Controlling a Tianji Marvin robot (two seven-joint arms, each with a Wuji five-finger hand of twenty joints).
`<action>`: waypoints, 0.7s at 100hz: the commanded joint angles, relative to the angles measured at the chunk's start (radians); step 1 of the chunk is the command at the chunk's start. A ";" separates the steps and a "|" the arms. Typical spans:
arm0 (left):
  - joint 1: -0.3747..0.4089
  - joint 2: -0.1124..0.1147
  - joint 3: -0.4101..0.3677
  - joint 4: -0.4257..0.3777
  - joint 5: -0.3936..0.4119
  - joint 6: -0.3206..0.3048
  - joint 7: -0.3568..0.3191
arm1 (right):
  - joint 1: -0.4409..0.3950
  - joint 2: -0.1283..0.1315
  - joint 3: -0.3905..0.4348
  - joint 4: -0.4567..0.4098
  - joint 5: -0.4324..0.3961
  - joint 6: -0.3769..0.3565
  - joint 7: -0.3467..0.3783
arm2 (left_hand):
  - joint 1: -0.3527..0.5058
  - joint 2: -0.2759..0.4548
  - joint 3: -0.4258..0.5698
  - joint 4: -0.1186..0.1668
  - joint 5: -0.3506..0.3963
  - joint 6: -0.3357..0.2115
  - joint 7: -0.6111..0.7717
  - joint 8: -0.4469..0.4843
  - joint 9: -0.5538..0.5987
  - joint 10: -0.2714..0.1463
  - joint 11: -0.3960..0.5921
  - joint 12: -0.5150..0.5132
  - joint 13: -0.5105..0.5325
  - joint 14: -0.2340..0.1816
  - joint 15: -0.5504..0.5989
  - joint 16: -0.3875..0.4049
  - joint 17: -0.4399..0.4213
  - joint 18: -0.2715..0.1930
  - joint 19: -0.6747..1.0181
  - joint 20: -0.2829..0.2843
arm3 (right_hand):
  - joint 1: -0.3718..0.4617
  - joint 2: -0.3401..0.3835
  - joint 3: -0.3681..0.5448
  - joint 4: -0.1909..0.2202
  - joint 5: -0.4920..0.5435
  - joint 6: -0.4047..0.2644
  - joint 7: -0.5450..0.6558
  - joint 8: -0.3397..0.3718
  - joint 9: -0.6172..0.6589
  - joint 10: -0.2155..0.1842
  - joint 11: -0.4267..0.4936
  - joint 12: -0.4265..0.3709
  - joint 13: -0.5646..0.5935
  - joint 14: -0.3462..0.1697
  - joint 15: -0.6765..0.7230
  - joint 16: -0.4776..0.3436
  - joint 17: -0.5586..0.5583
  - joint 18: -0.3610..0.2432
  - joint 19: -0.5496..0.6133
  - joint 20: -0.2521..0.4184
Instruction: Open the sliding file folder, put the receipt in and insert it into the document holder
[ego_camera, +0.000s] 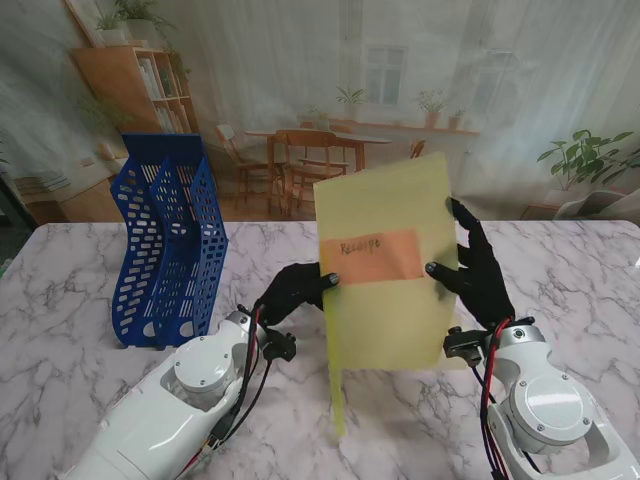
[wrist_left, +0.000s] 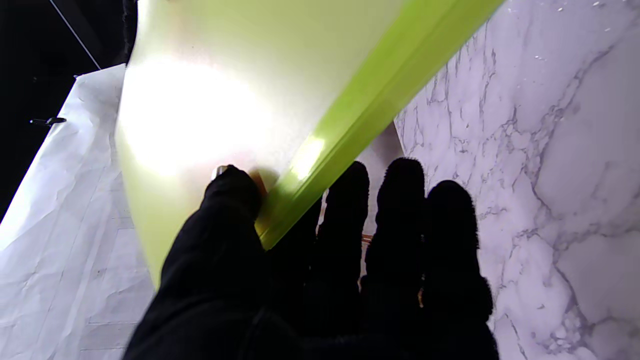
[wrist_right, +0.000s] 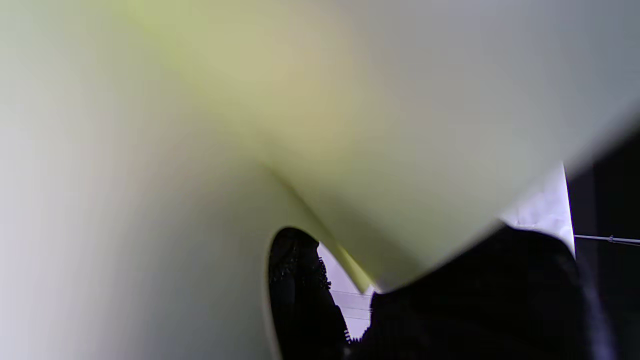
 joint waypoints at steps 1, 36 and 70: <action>0.005 0.006 -0.003 -0.017 0.008 -0.016 -0.015 | -0.003 -0.008 -0.003 0.003 0.002 0.000 -0.011 | 0.058 -0.005 0.065 0.025 0.045 -0.087 0.025 0.011 0.038 -0.022 0.011 0.010 0.027 -0.012 0.027 0.000 0.020 -0.031 0.043 0.009 | 0.035 -0.031 0.056 0.009 -0.018 0.144 -0.133 -0.034 0.012 -0.032 0.069 -0.016 -0.011 -0.016 -0.026 -0.014 -0.004 -0.014 -0.002 0.012; 0.008 0.016 -0.017 -0.047 0.039 -0.062 -0.011 | -0.010 -0.002 0.007 -0.004 0.040 0.064 0.036 | 0.055 0.002 0.065 0.020 0.038 -0.099 0.019 0.020 0.027 -0.036 0.007 0.013 0.017 -0.025 0.017 -0.005 0.007 -0.043 0.030 0.000 | 0.038 0.002 0.032 0.011 0.367 0.301 0.446 0.389 0.029 0.000 0.069 0.019 0.027 -0.025 -0.034 0.009 0.005 0.028 -0.067 -0.011; -0.011 0.015 -0.022 -0.044 0.042 -0.070 -0.010 | -0.012 -0.001 0.002 -0.002 0.069 0.060 0.051 | 0.058 0.007 0.061 0.018 0.034 -0.103 0.015 0.025 0.023 -0.040 0.006 0.014 0.014 -0.029 0.013 -0.006 0.006 -0.048 0.025 -0.004 | 0.041 0.039 0.002 0.013 0.444 0.006 0.900 0.622 0.037 -0.113 -0.024 0.163 -0.067 0.020 -0.151 0.019 -0.134 0.064 -0.117 0.036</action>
